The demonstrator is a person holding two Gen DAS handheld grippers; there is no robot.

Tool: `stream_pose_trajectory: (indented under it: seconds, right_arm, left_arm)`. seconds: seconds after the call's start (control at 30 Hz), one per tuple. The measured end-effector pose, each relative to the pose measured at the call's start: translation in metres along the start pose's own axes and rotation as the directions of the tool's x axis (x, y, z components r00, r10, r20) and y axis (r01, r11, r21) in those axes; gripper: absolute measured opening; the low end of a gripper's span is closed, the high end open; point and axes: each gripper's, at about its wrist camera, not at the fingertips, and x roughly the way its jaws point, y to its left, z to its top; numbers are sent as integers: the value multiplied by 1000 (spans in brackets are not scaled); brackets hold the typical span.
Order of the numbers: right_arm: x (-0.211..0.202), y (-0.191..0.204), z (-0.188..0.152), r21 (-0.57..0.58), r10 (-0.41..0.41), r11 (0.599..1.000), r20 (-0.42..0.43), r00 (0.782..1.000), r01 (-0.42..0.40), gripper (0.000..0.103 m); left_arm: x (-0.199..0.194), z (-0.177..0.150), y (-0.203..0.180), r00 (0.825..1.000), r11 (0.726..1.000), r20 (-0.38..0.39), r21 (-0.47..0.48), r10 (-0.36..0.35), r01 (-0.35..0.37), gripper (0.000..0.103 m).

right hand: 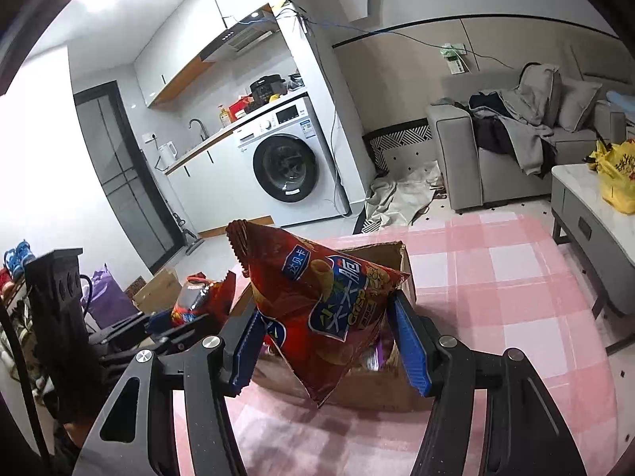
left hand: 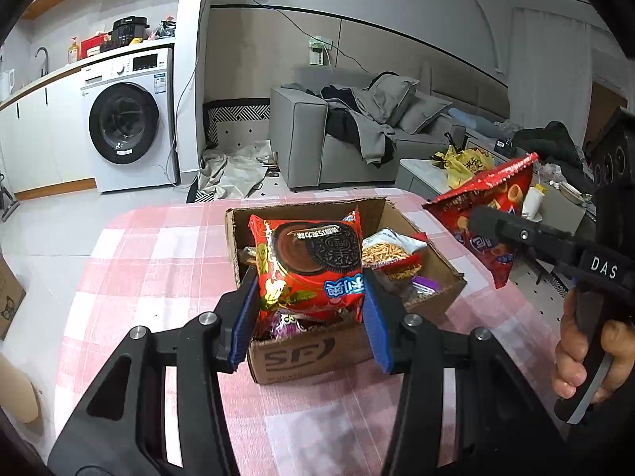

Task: Organize snacks
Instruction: 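Carry the red Oreo pack and red chip bag over the box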

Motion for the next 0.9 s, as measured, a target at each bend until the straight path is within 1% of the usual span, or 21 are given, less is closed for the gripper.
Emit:
stream_pose_trajectory:
  seconds: [0.13, 0.37, 0.6, 0.77, 0.9]
  right_arm:
    - [14, -1, 5, 9, 1, 1000, -6, 1000, -1, 61]
    - [41, -4, 10, 18, 5, 1000, -20, 1000, -5, 61]
    - [58, -5, 12, 21, 8, 1000, -19, 1000, -7, 61]
    - [73, -4, 14, -3, -8, 1000, -20, 1000, 8, 61]
    - [84, -3, 16, -36, -45, 998, -17, 999, 45, 61]
  left_arm:
    - [21, 2, -3, 1000, 1000, -12, 1, 9, -9, 45]
    - [45, 1, -5, 999, 1000, -26, 4, 22, -22, 45]
    - [70, 3, -4, 999, 1000, -33, 3, 31, -31, 45]
    - [85, 5, -8, 998, 999, -48, 17, 30, -29, 45]
    - [99, 6, -11, 998, 999, -61, 25, 20, -19, 45]
